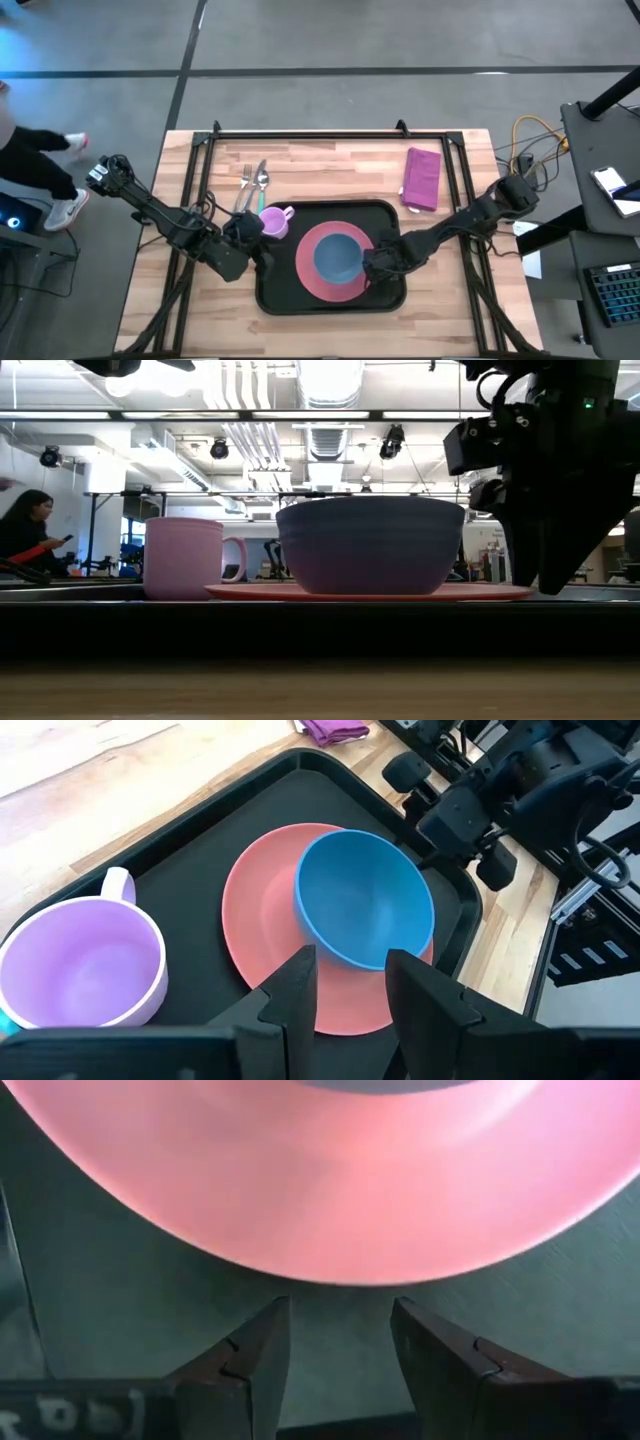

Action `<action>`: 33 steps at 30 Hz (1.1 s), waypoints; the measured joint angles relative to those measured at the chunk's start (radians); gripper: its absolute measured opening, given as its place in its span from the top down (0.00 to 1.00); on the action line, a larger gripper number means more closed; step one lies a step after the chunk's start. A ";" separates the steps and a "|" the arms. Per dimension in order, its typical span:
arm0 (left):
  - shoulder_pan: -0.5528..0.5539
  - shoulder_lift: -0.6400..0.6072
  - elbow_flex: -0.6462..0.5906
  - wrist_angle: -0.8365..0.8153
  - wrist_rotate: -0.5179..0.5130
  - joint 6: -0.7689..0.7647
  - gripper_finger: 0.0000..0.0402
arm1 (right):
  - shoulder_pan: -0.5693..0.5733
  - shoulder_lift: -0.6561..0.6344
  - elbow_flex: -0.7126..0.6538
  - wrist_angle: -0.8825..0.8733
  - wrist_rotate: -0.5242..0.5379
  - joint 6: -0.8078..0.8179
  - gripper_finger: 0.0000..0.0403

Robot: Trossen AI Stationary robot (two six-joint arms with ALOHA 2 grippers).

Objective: Set up tray
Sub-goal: Adjust the pink plate on the black tray, then put the purple napkin to the right of the pink plate on the black tray

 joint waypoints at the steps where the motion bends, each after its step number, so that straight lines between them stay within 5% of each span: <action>1: 0.000 0.000 0.000 0.000 0.000 0.000 0.75 | -0.002 0.003 -0.003 0.007 0.000 -0.001 0.60; 22: 0.002 0.000 0.000 0.000 0.000 -0.003 0.75 | -0.038 0.025 0.037 0.212 0.003 -0.241 0.60; 33: 0.002 0.000 0.000 -0.024 -0.012 -0.003 0.75 | -0.039 0.025 0.116 0.062 0.011 -0.262 0.60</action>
